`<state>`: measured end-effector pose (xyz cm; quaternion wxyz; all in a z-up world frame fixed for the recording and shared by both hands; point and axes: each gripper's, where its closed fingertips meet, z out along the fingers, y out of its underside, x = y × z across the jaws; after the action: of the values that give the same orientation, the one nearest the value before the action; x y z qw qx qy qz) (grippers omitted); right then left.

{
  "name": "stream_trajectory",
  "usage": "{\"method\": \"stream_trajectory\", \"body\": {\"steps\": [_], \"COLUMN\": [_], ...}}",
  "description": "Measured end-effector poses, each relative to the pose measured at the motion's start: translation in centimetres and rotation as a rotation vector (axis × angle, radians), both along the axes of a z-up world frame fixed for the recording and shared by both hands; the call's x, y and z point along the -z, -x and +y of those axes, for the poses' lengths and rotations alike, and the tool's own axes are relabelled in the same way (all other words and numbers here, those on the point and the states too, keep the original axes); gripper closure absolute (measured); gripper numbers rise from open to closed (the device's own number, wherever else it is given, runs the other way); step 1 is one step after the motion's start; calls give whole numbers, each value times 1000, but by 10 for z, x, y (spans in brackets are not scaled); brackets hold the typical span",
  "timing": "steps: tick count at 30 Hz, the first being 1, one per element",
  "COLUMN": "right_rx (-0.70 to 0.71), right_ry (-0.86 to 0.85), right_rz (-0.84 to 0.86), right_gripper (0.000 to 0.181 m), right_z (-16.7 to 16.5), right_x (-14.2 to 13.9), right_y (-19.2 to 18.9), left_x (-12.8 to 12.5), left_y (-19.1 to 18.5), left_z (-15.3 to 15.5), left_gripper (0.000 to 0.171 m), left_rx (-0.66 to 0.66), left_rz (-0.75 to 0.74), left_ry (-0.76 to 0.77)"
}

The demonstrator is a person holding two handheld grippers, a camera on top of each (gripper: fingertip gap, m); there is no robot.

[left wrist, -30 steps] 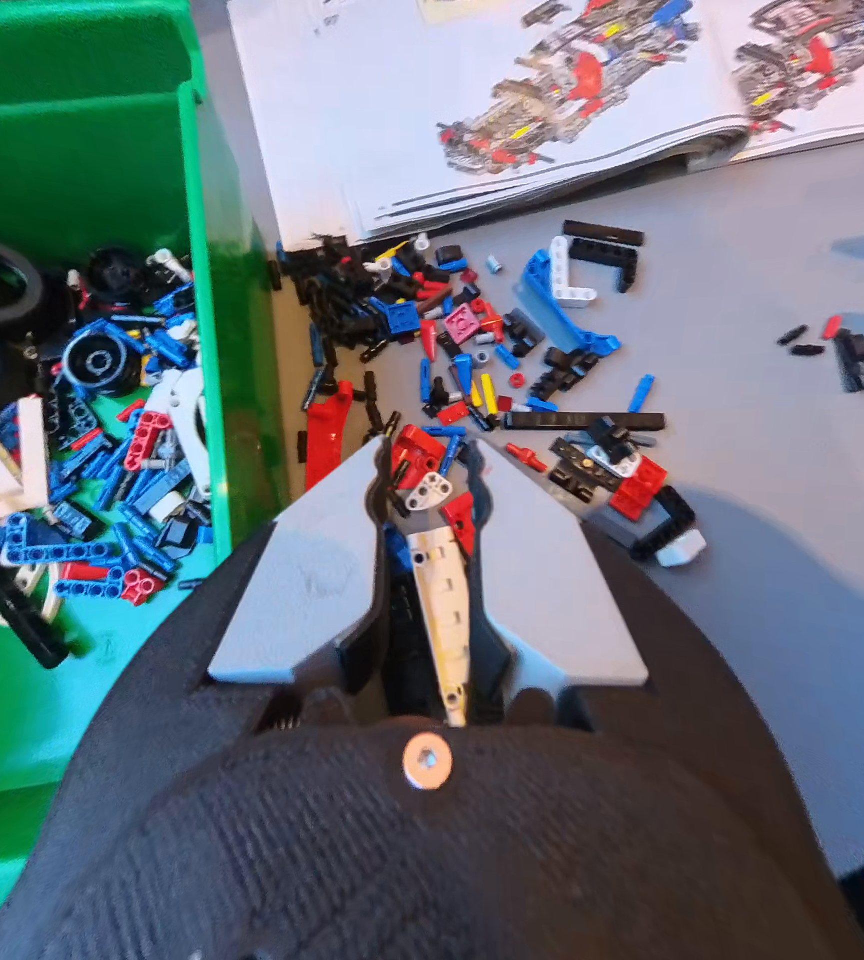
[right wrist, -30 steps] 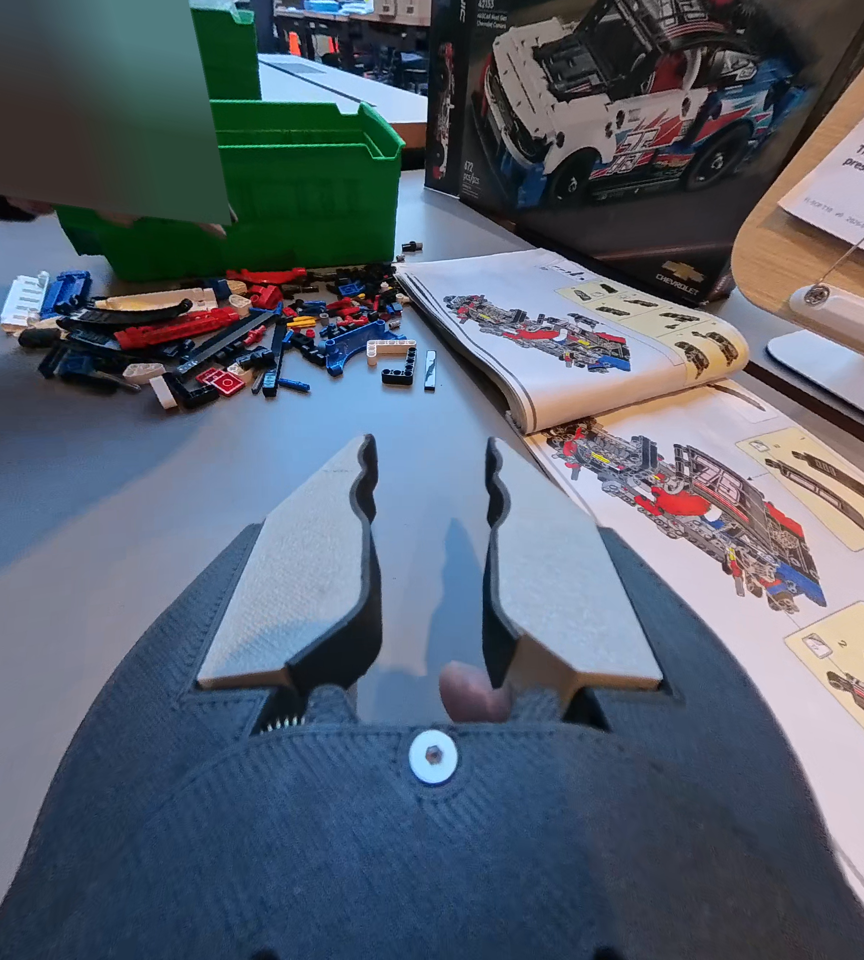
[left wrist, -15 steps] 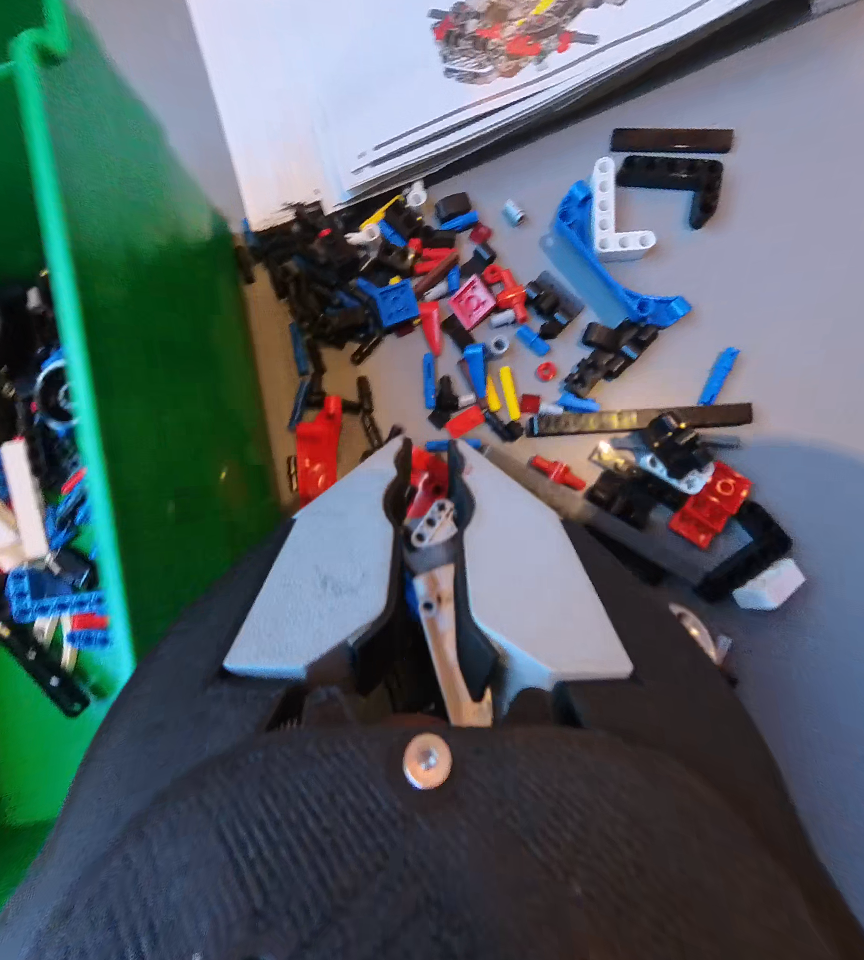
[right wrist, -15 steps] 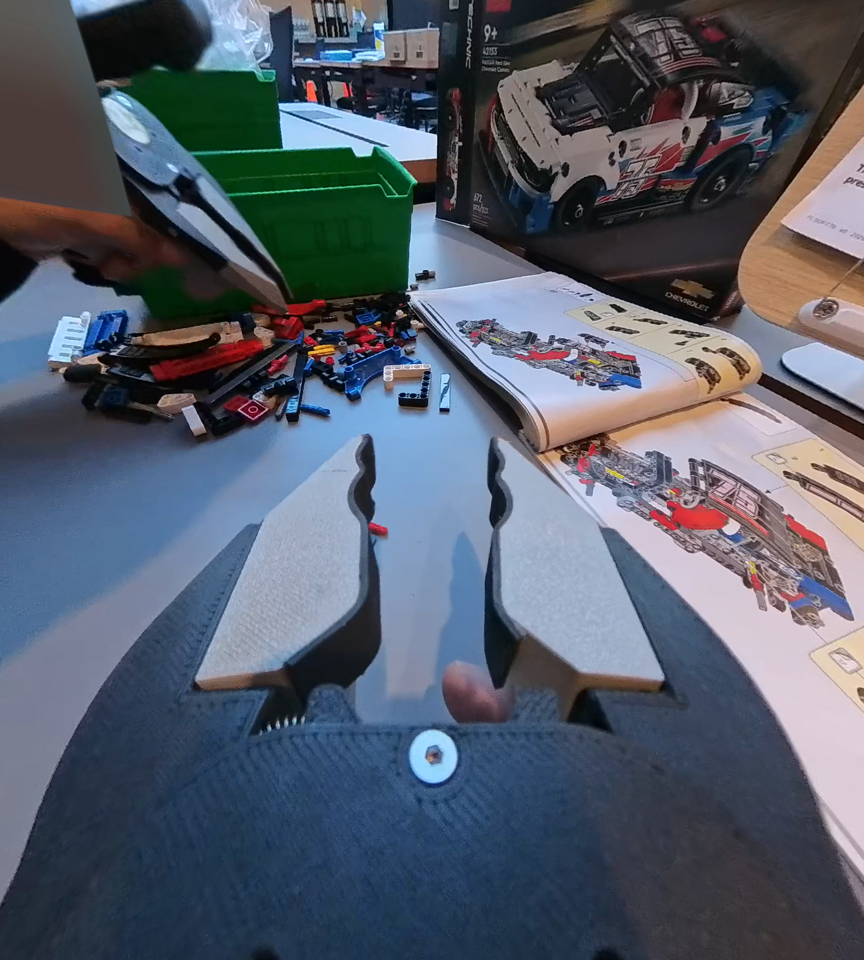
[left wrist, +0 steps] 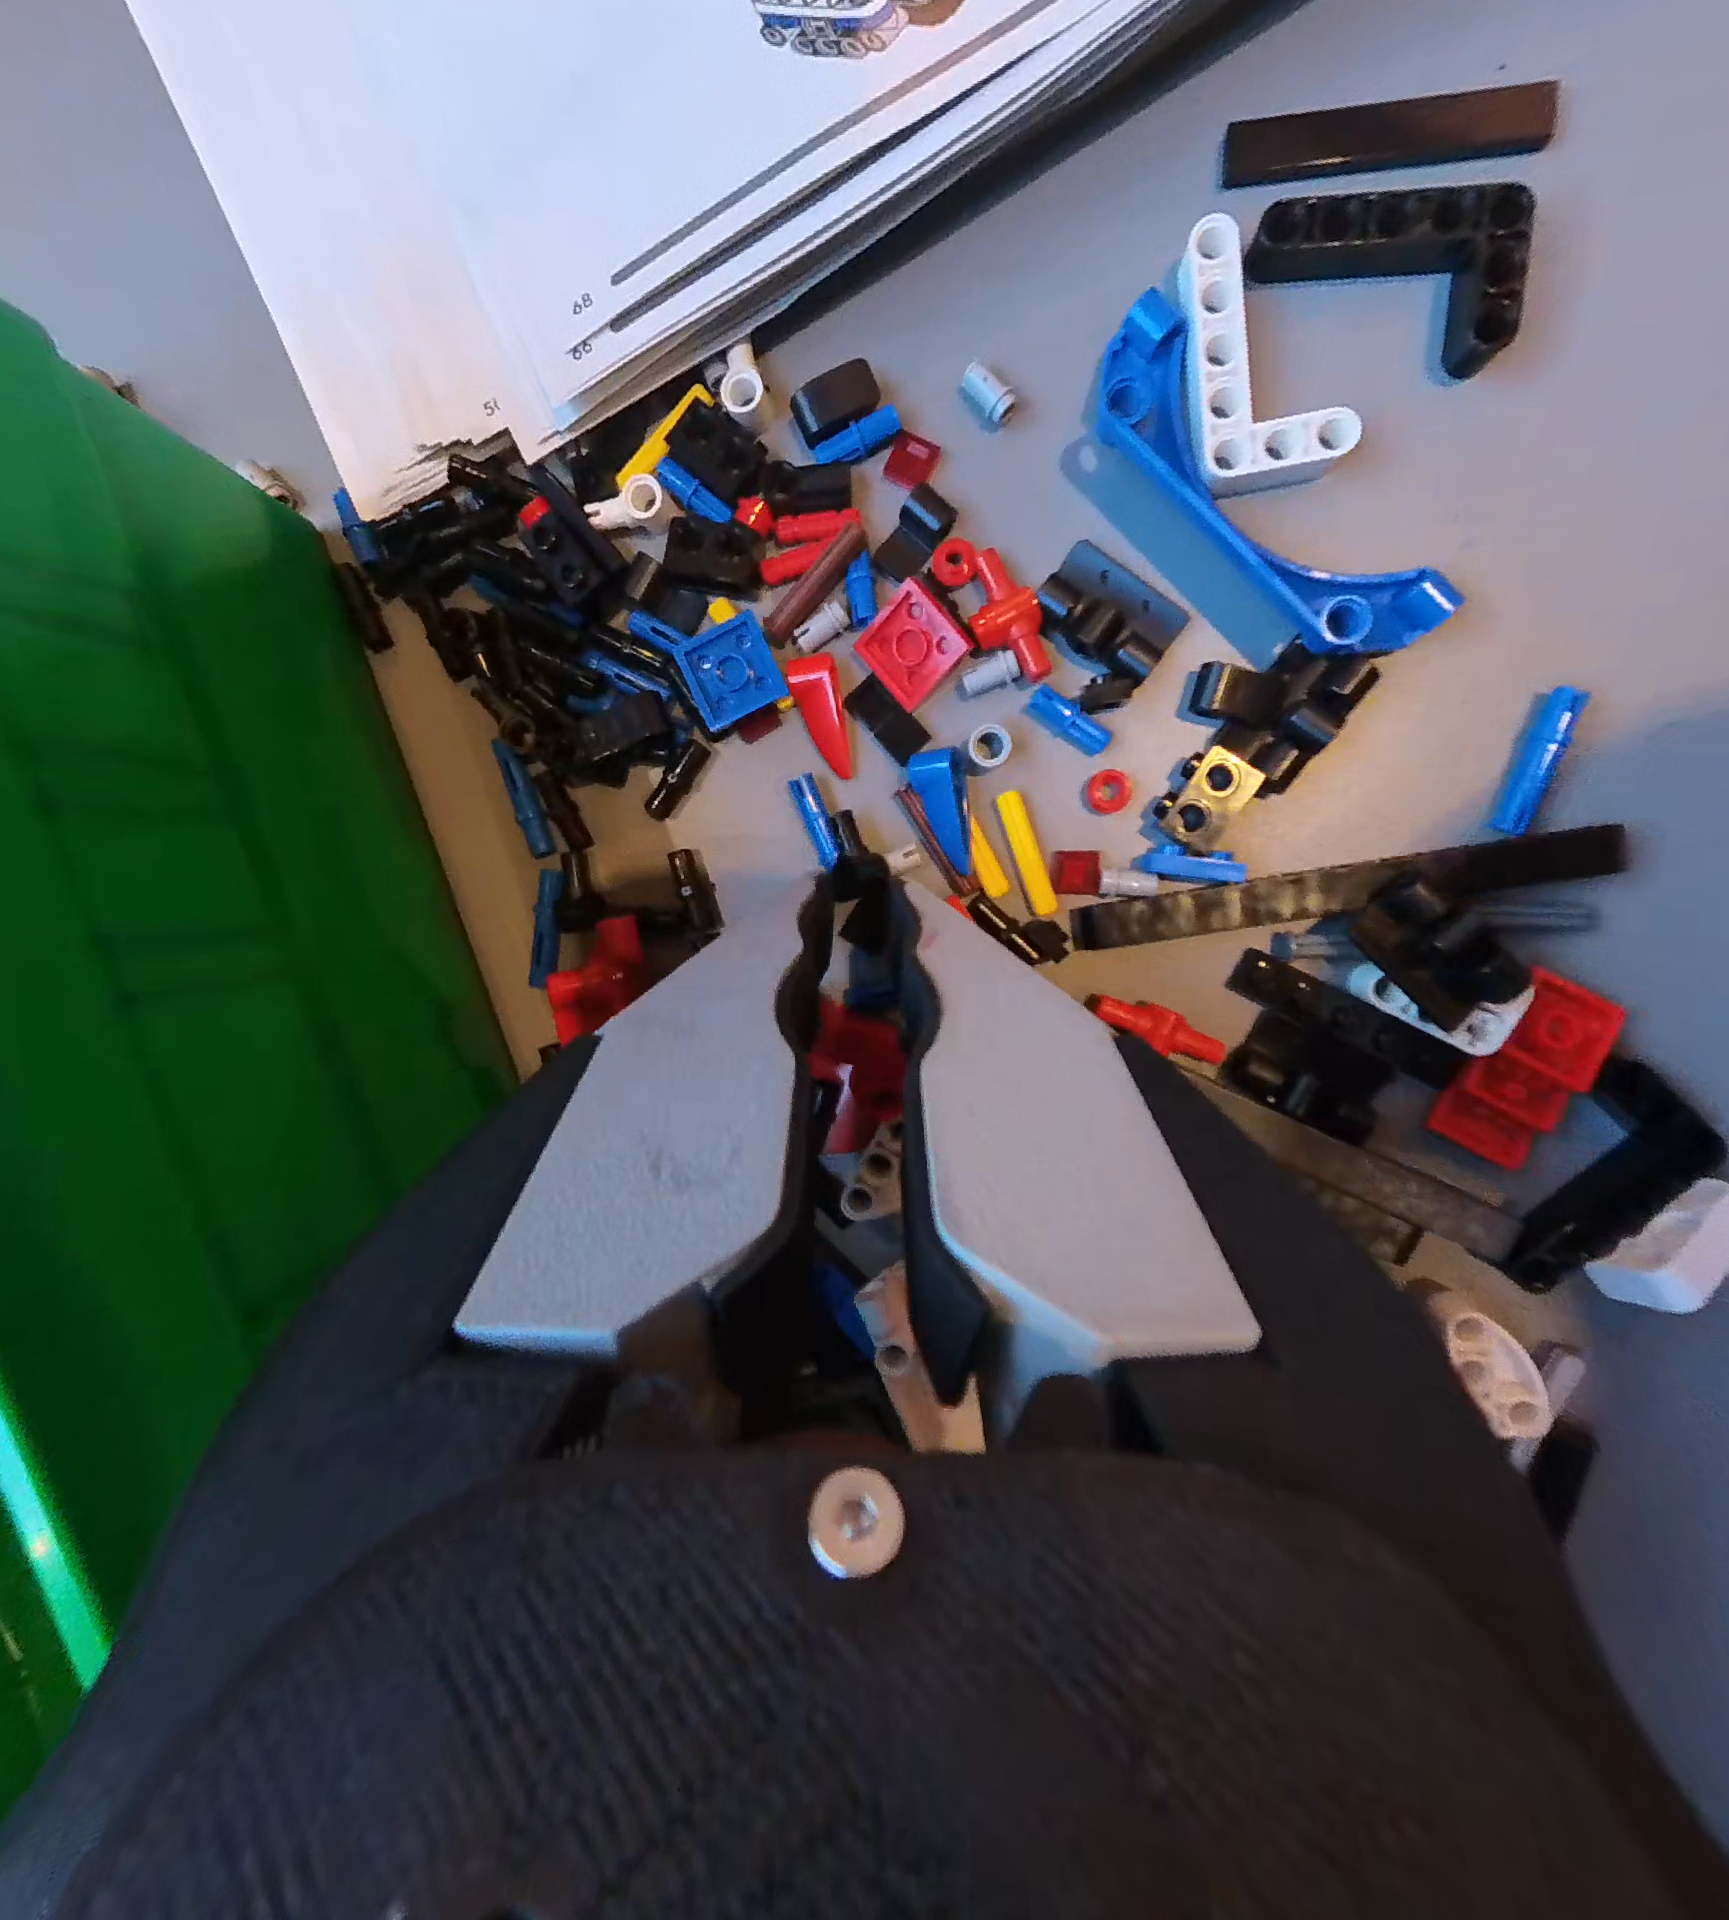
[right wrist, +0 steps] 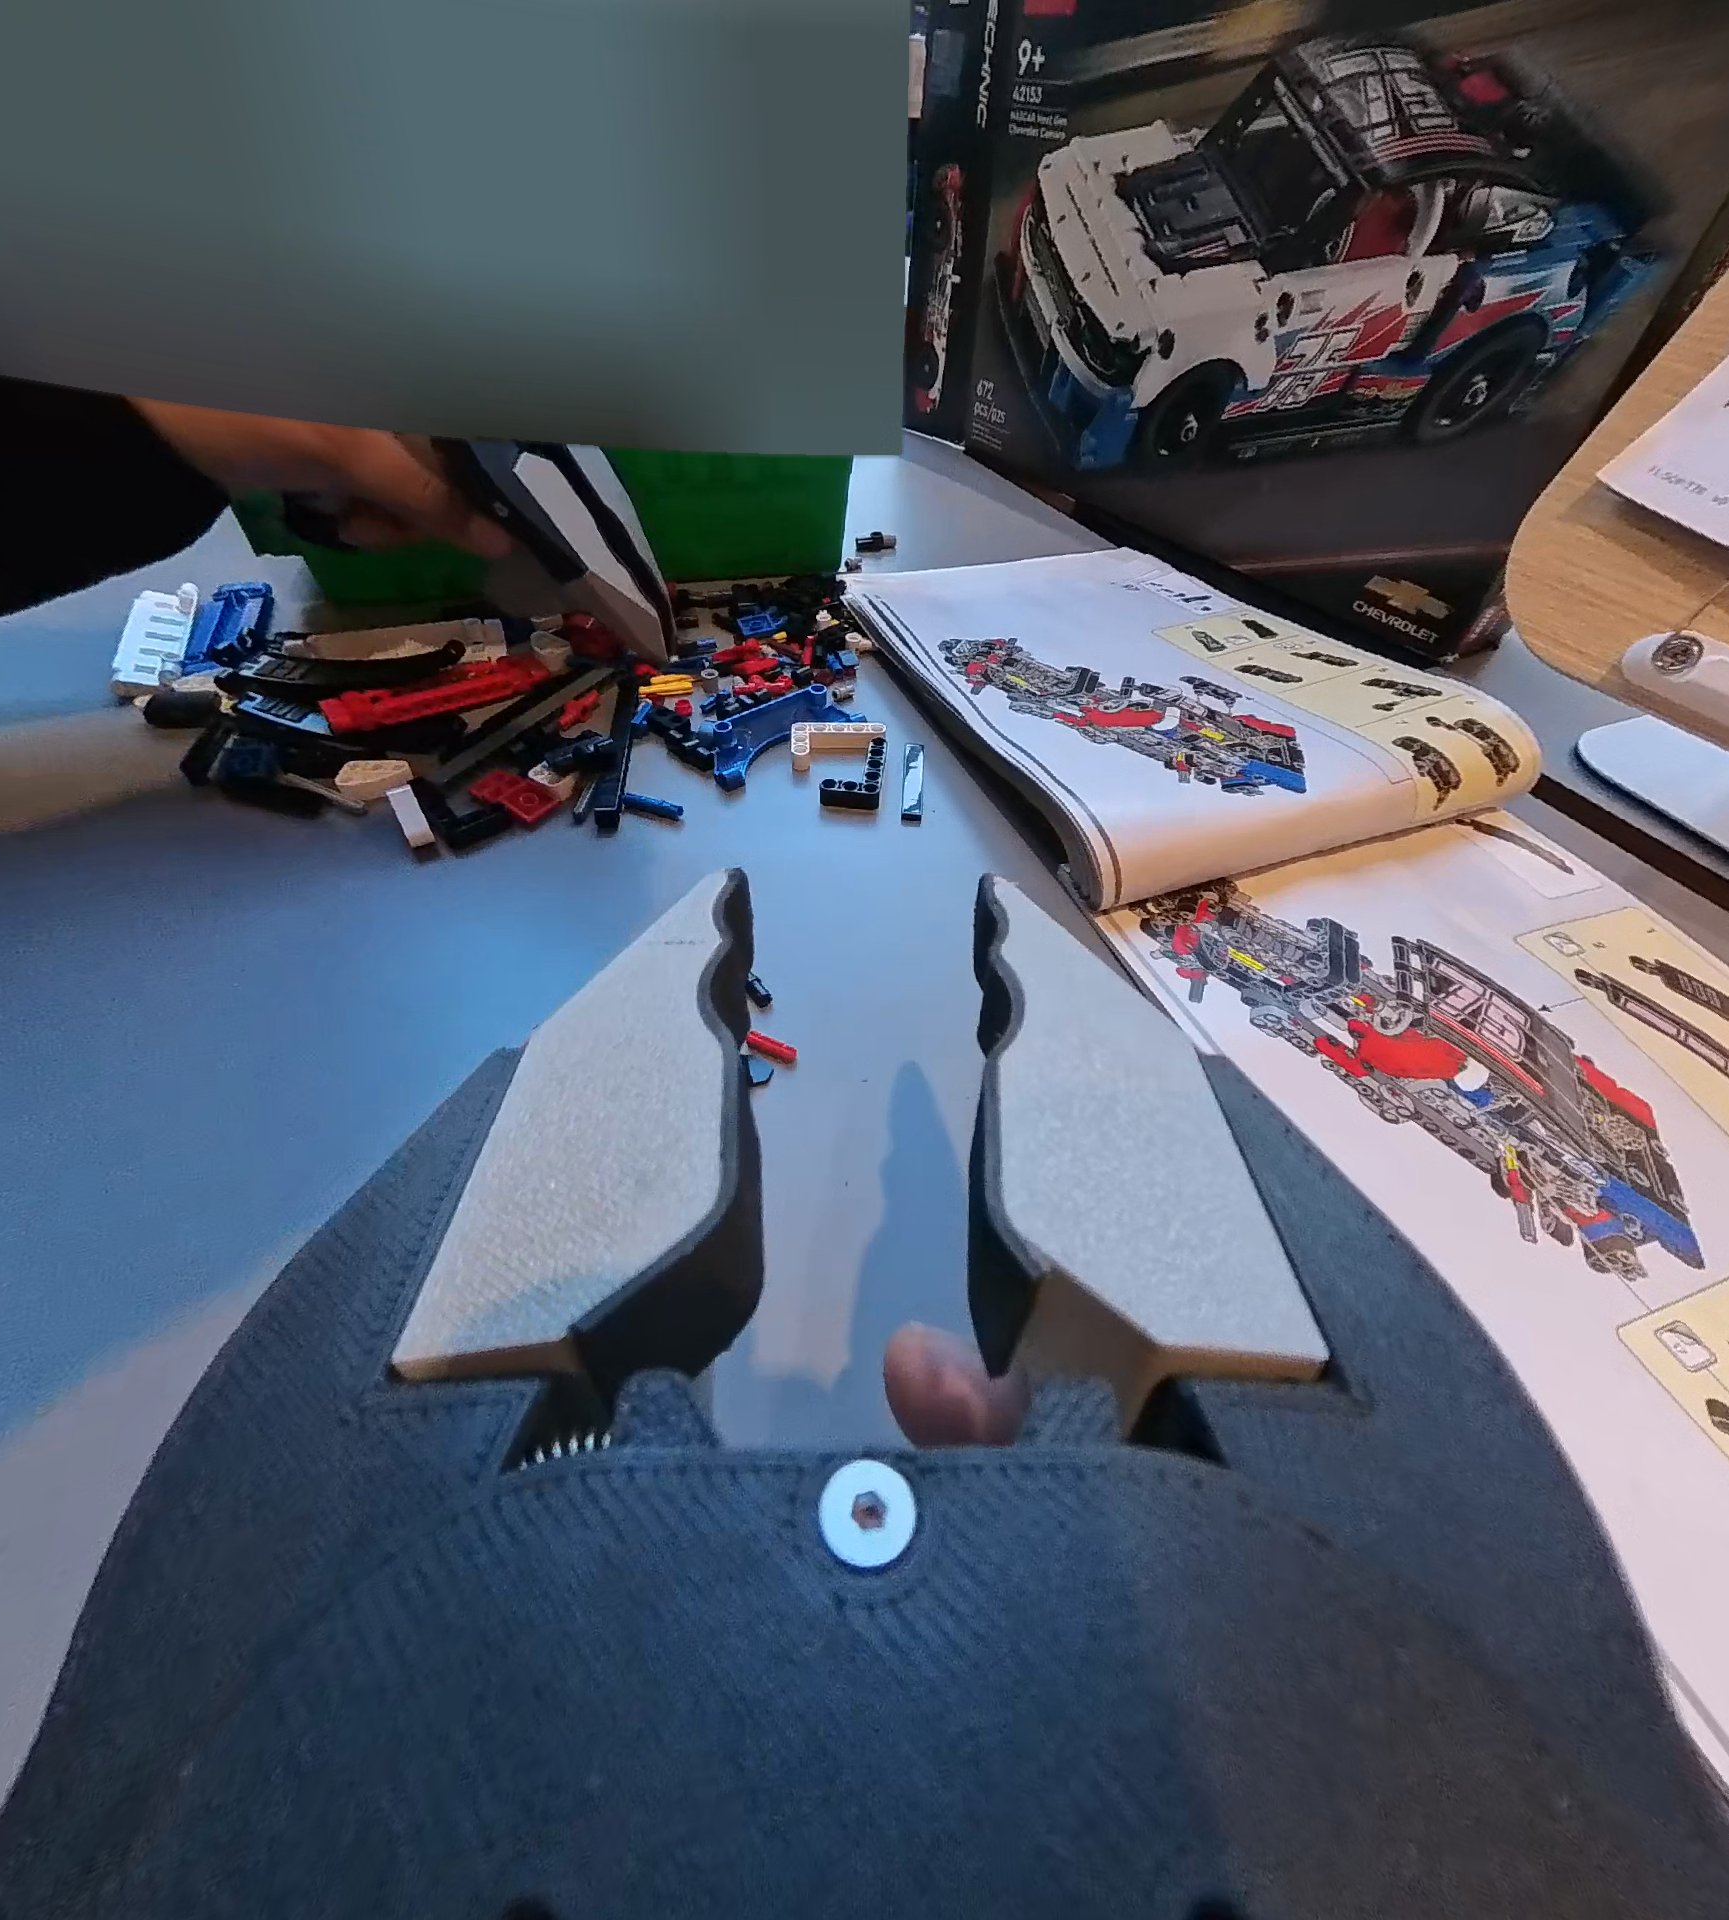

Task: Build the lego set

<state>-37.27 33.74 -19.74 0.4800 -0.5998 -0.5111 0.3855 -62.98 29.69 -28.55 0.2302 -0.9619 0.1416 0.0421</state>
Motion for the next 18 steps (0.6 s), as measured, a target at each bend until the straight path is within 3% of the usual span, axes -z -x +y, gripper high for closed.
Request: {"method": "stream_trajectory", "body": {"steps": [12,15,18], "right_rx": [-1,0,0], "right_ry": [9,-2,-8], "right_rz": [-14,-22,-32], "right_gripper": [142,142,142], "right_z": [0,0,0], "right_x": [4,5,7], "right_y": [1,1,2], "left_x": [-29,-42,-46], "left_y": [-16,-50,-110], "left_z": [-4,-1,5], "left_gripper": [165,164,165], "left_rx": [70,146,265], "left_rz": [45,-38,-195], "left_ry": [-126,-173,-175]}}
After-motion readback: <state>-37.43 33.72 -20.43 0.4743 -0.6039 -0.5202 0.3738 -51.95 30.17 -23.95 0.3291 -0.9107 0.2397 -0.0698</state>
